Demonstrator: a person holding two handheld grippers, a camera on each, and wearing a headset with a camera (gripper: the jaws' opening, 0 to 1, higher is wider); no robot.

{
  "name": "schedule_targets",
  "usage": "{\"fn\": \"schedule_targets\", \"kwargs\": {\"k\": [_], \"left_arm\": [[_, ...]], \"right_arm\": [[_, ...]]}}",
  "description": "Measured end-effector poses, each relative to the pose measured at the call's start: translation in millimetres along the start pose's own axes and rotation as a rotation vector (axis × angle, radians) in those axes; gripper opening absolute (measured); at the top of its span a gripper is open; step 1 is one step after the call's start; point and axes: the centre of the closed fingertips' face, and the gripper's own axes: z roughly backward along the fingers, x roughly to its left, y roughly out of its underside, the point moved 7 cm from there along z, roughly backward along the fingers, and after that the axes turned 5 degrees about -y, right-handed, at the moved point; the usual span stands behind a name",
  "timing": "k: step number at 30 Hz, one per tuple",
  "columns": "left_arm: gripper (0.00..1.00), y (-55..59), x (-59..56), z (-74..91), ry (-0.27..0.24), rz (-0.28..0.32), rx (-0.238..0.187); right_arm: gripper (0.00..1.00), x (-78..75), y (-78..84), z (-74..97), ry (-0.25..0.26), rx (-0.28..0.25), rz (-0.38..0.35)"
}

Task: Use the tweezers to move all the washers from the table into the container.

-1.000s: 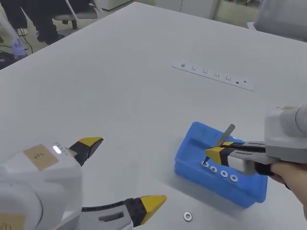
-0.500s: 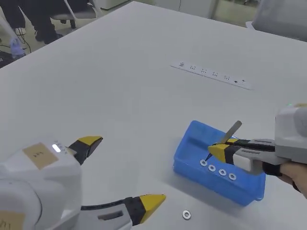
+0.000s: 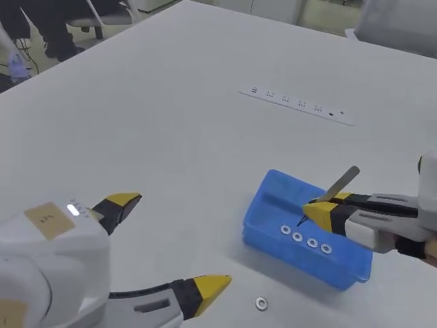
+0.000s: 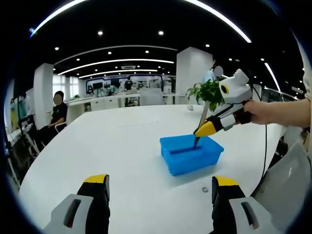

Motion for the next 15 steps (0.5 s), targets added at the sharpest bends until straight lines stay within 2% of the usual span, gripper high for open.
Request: {"fn": "schedule_targets", "kwargs": {"k": [6,15], "left_arm": [[0.88,0.0,-0.2,0.2,-0.001,0.005,-0.001],[0.88,0.7,-0.4,-0.2,0.005,0.003,0.002]], "right_arm": [[0.05,11.7,1.1,4.4,-0.023,-0.008,0.001],[0.05,27.1,17.7,-1.3,-0.078,0.011,-0.036]]}}
